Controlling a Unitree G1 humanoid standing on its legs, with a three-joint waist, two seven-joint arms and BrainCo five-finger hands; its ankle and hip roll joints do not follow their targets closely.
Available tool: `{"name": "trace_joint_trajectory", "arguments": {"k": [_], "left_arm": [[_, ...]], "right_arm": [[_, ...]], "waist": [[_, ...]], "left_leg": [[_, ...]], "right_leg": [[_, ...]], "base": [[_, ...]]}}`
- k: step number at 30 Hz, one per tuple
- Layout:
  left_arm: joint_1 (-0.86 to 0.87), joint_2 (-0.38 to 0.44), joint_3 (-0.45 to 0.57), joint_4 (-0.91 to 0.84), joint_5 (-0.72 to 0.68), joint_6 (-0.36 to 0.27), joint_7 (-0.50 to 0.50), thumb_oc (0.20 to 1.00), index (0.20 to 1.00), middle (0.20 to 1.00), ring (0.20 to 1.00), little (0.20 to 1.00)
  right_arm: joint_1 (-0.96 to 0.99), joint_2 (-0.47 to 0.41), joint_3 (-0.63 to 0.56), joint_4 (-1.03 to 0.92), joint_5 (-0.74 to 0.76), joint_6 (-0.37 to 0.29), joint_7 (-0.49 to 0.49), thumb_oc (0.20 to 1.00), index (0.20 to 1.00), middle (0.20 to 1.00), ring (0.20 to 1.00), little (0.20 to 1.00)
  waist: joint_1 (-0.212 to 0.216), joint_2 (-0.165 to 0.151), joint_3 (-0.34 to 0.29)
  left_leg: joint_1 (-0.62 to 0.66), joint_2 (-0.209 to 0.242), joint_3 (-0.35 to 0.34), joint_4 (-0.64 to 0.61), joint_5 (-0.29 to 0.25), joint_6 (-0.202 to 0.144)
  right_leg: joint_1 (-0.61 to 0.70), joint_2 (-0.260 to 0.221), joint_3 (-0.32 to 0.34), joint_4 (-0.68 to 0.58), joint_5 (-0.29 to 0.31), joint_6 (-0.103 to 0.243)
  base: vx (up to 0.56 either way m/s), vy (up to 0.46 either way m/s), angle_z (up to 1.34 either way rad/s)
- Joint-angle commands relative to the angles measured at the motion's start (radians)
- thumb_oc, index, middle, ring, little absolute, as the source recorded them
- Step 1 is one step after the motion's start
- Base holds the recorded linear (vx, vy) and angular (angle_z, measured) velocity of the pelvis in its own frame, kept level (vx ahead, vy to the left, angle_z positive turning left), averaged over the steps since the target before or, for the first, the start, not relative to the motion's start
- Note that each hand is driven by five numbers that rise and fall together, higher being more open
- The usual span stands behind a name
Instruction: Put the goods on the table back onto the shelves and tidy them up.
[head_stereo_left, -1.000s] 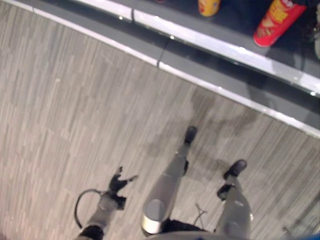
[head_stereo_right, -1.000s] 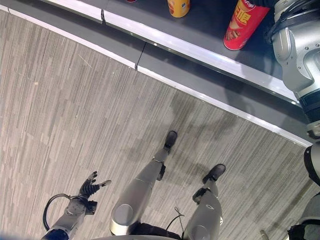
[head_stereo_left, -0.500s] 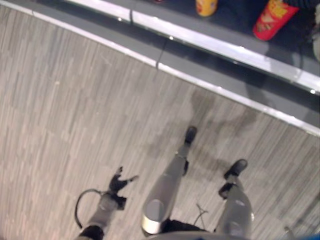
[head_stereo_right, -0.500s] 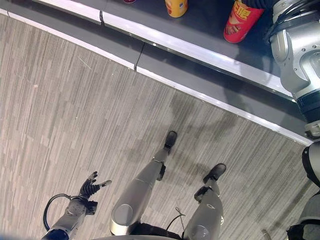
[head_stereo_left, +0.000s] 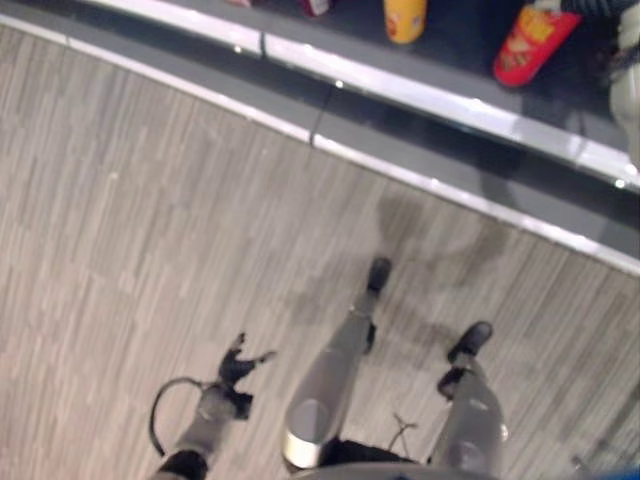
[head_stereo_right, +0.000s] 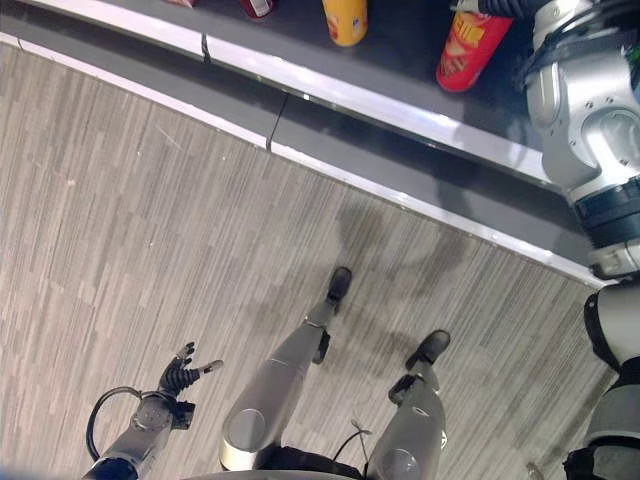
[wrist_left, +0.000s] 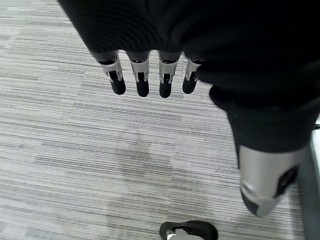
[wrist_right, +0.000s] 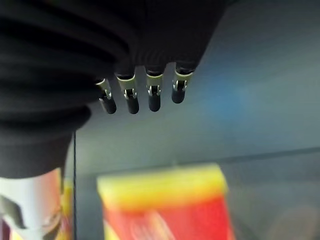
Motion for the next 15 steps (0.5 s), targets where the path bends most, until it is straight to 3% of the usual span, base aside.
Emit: {"name": "trace_joint_trajectory", "arguments": {"k": [1,3,5,8,15], "left_arm": [[0.028,0.020,-0.010,0.019,0.026,0.018,0.028,1.000,1.000,1.000,1.000,1.000],[0.037,0.023,0.003,0.007,0.025,0.021,0.025,1.000,1.000,1.000,1.000,1.000],[0.065,0.022,0.048,-0.024,0.013,0.027,0.027,1.000,1.000,1.000,1.000,1.000],[0.121,0.024,0.101,-0.094,-0.009,0.030,0.017,1.000,1.000,1.000,1.000,1.000],[0.123,0.028,0.097,-0.096,-0.009,0.031,0.017,1.000,1.000,1.000,1.000,1.000]], "right_arm": [[0.139,0.021,-0.141,-0.184,0.004,-0.009,-0.102,1.000,1.000,1.000,1.000,1.000],[0.201,0.029,-0.185,-0.239,0.013,-0.022,-0.096,1.000,1.000,1.000,1.000,1.000],[0.370,0.058,-0.281,-0.368,0.090,-0.079,-0.049,1.000,1.000,1.000,1.000,1.000],[0.634,0.158,-0.397,-0.489,0.300,-0.167,0.043,1.000,1.000,1.000,1.000,1.000],[0.644,0.159,-0.406,-0.496,0.300,-0.166,0.046,1.000,1.000,1.000,1.000,1.000]], "waist": [[-0.006,-0.031,-0.106],[-0.010,-0.036,-0.117],[-0.036,-0.049,-0.148],[-0.064,-0.074,-0.187],[-0.062,-0.078,-0.192]], "left_leg": [[-0.025,0.158,-0.019,0.074,-0.144,-0.122],[0.000,0.166,-0.015,0.049,-0.137,-0.122],[0.052,0.184,-0.005,0.004,-0.123,-0.123],[0.117,0.205,0.013,-0.053,-0.109,-0.120],[0.114,0.201,0.012,-0.058,-0.103,-0.118]], "right_leg": [[-0.010,-0.050,0.035,-0.029,0.043,0.007],[0.009,-0.046,0.031,-0.046,0.047,0.008],[0.049,-0.032,0.025,-0.083,0.057,0.012],[0.090,-0.013,0.025,-0.119,0.066,0.017],[0.088,-0.016,0.023,-0.122,0.071,0.018]], "base": [[0.08,-0.009,0.02],[0.08,-0.006,-0.01],[0.10,0.005,-0.01],[0.09,-0.001,-0.04],[0.00,0.002,-0.14]]}}
